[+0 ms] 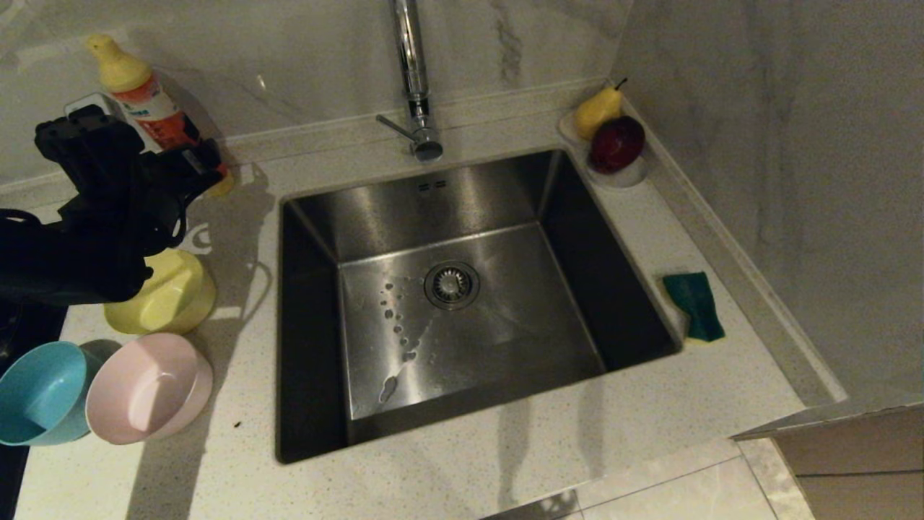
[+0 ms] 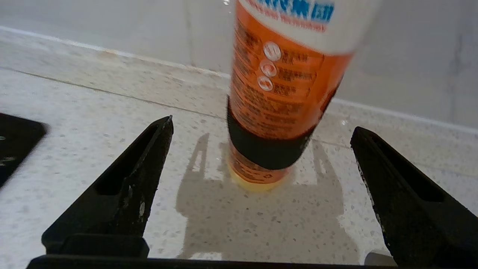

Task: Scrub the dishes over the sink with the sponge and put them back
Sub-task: Grab the dish soap

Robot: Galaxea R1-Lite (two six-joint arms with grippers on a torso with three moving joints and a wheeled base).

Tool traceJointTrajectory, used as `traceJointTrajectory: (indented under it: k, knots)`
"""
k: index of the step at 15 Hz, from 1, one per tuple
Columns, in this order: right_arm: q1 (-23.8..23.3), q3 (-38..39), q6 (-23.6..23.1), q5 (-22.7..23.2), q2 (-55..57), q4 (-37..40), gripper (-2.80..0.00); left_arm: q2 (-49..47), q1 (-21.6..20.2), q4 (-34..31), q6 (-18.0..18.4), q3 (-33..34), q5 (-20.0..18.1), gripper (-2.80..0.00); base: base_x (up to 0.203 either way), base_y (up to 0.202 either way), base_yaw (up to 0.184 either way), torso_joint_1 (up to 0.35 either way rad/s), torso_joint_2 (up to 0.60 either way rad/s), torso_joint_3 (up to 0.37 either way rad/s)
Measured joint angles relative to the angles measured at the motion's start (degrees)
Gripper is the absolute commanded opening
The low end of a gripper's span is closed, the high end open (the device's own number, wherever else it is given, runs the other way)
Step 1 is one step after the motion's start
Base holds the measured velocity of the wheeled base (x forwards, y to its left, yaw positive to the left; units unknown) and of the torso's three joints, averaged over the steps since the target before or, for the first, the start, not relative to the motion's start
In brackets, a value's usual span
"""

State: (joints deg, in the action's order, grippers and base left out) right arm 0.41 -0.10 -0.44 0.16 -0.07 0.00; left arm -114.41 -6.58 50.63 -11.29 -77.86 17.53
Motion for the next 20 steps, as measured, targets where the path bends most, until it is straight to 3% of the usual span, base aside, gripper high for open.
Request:
traceJointTrajectory:
  k: [8, 20]
  knots:
    - [0.0, 0.0, 0.0, 0.0, 0.0, 0.0, -2.8, -4.3, 0.0, 0.2, 2.5, -5.7, -0.6, 0.0, 0.0, 0.0, 0.0, 0.0, 0.0, 0.0]
    - [0.0, 0.0, 0.0, 0.0, 0.0, 0.0, -2.8, -9.7, -0.3, 0.5, 2.7, -13.0, -1.2, 0.0, 0.0, 0.0, 0.0, 0.0, 0.0, 0.0]
